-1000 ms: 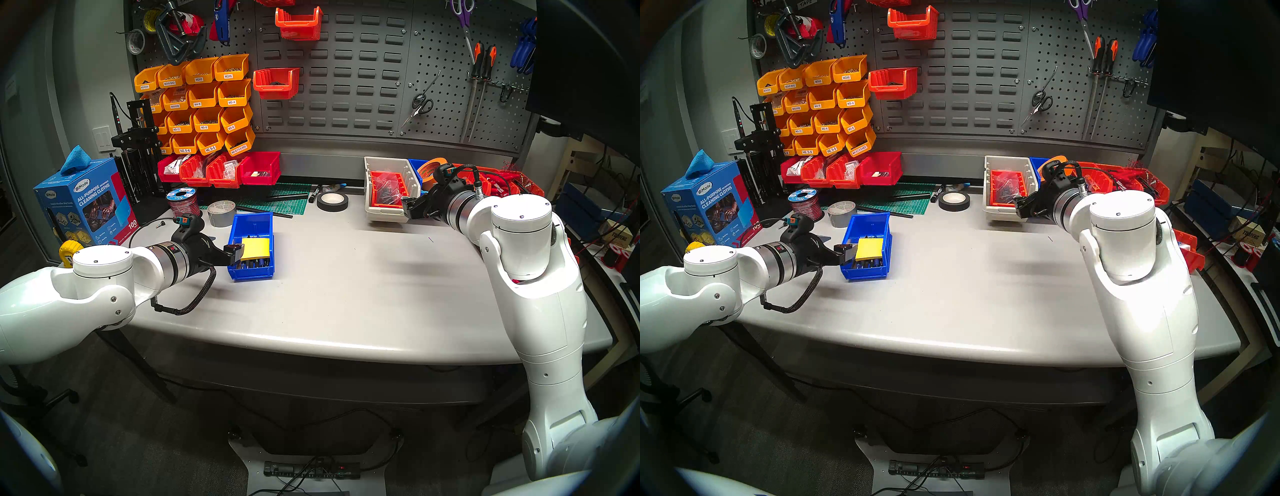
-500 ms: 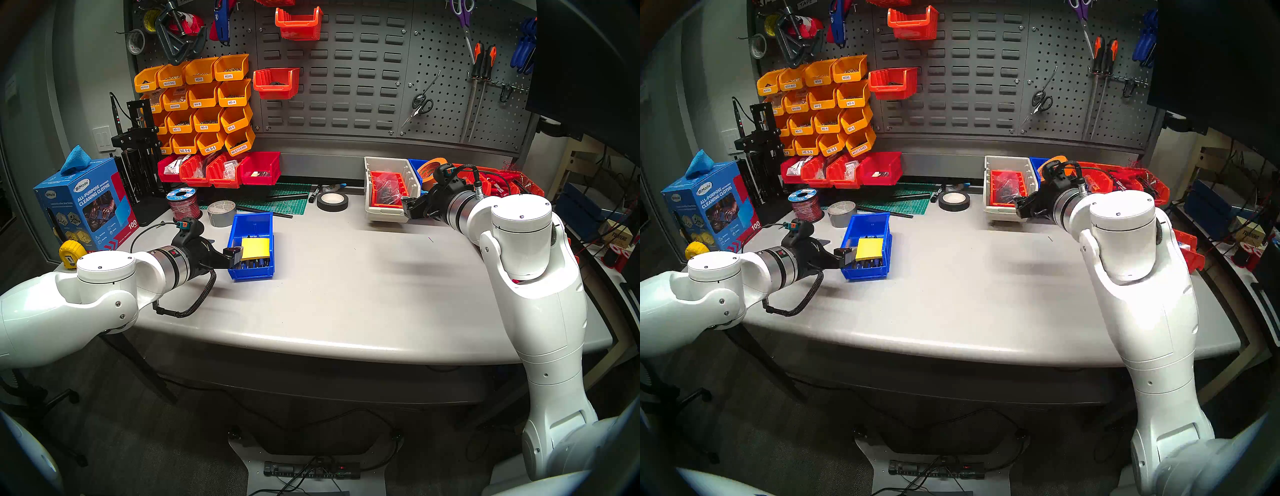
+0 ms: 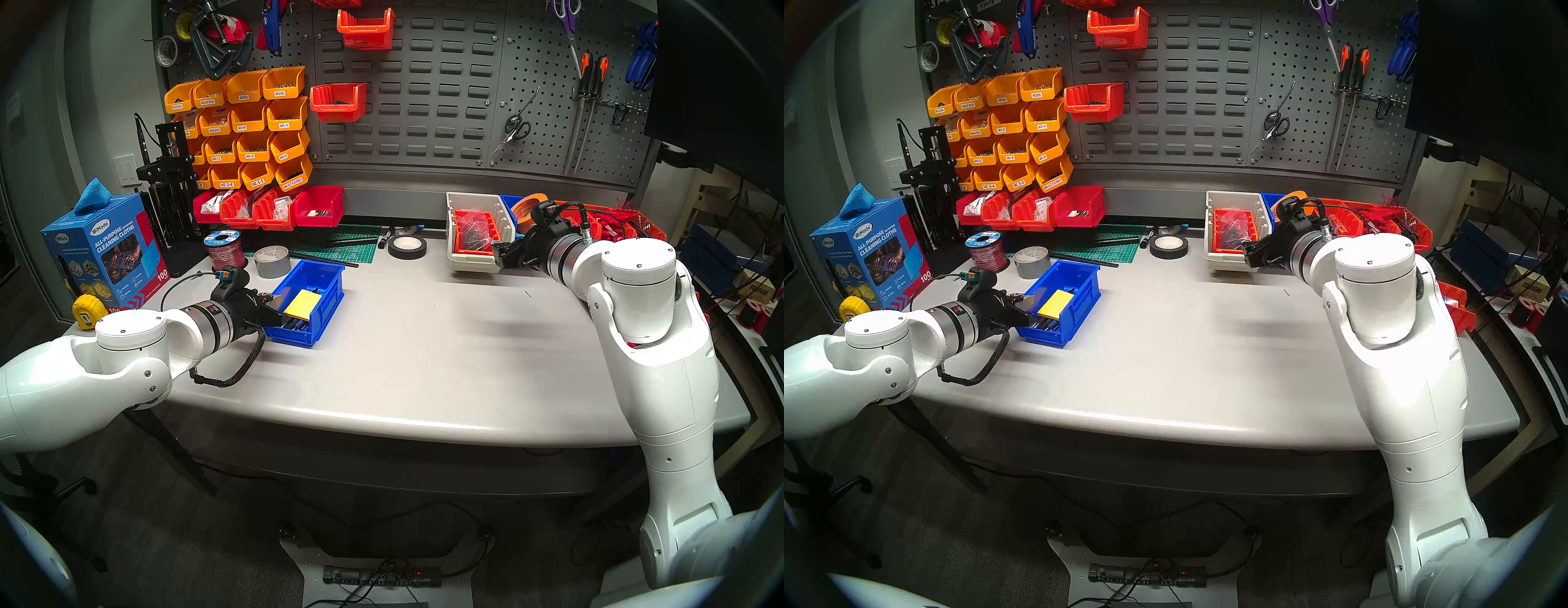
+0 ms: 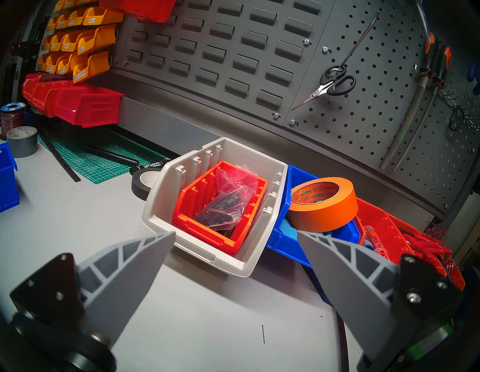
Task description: Hang all the unorganized tool boxes onto the wall
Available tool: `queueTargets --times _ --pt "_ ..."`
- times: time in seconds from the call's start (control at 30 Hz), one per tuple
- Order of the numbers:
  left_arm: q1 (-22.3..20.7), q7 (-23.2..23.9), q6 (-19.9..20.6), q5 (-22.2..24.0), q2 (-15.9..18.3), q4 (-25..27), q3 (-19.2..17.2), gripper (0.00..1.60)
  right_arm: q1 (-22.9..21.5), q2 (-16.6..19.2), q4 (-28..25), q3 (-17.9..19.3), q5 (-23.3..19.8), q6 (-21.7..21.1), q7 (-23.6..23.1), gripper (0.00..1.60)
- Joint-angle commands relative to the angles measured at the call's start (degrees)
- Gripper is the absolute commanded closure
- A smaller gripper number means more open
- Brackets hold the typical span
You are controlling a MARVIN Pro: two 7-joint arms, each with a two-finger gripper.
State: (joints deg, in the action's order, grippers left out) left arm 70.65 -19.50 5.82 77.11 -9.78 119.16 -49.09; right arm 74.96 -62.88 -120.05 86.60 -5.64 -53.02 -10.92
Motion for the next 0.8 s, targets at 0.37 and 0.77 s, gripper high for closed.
queueTargets --times 0.37,0.77 --pt "-3.7 3.6 2.3 -2.7 -1.2 -0.7 -2.1 1.60 -0.7 -0.1 -0.6 0.1 -0.1 0.2 -0.1 0.00" --pt "-7.4 6.7 7.3 -6.1 -6.5 -3.1 -3.2 1.60 -0.7 -0.1 -0.6 0.1 -0.1 0.2 -0.1 0.00"
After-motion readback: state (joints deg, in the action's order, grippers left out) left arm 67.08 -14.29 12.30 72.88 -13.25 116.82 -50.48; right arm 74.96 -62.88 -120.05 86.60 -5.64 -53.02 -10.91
